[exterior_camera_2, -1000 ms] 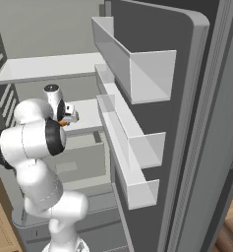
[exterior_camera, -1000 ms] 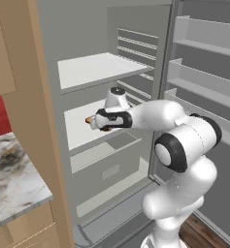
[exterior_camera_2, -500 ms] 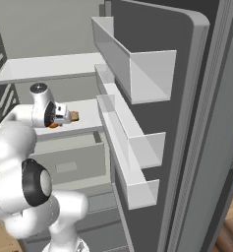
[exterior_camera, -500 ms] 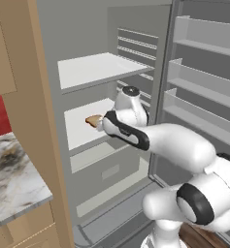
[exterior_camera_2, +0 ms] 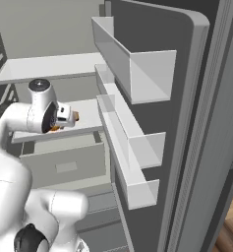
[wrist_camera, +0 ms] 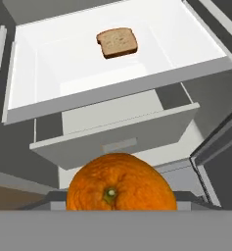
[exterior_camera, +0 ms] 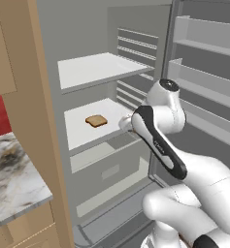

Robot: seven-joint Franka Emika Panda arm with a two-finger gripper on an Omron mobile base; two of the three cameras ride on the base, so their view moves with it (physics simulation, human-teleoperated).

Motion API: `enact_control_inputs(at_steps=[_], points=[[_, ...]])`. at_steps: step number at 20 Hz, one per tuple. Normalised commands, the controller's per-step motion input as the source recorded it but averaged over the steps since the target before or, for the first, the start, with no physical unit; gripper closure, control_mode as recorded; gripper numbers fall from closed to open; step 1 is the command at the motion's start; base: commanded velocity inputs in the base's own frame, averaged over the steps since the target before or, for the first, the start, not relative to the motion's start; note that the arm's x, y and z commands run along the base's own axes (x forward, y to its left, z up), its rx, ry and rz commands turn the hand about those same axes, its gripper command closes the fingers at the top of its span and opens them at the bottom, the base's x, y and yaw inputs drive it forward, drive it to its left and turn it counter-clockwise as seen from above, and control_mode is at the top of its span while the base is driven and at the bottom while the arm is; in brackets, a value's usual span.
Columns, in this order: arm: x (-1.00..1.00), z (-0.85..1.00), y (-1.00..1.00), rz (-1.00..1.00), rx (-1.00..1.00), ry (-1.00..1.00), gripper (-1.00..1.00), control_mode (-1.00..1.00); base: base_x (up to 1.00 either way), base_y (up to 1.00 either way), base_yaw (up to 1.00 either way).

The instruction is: Pick up the tangerine and peach from the fridge and place one fruit on each plate on the dining counter.

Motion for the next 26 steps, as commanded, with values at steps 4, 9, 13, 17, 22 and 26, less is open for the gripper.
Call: enact_control_inputs(at_steps=[4,9,13,17,22,26], points=[[-0.64,0.55,-0.46,0.00,-0.03,0.00,1.00,-1.00,0.00,0.00,0.00],[-0.53,0.55,-0.05,0.00,-0.09,0.07,1.00,-1.00,0.00,0.00,0.00],[-0.62,0.27,-0.04,0.00,-0.08,0.05,1.00,-1.00,0.00,0.00,0.00],[-0.54,0.13,0.00,0.00,-0.02,0.01,1.00,-1.00,0.00,0.00,0.00],[-0.55,0.00,-0.02,0.00,0.00,0.00,1.00,-1.00,0.00,0.00,0.00],[-0.62,0.11,-0.11,-0.01,0.00,0.00,1.00,-1.00,0.00,0.00,0.00]])
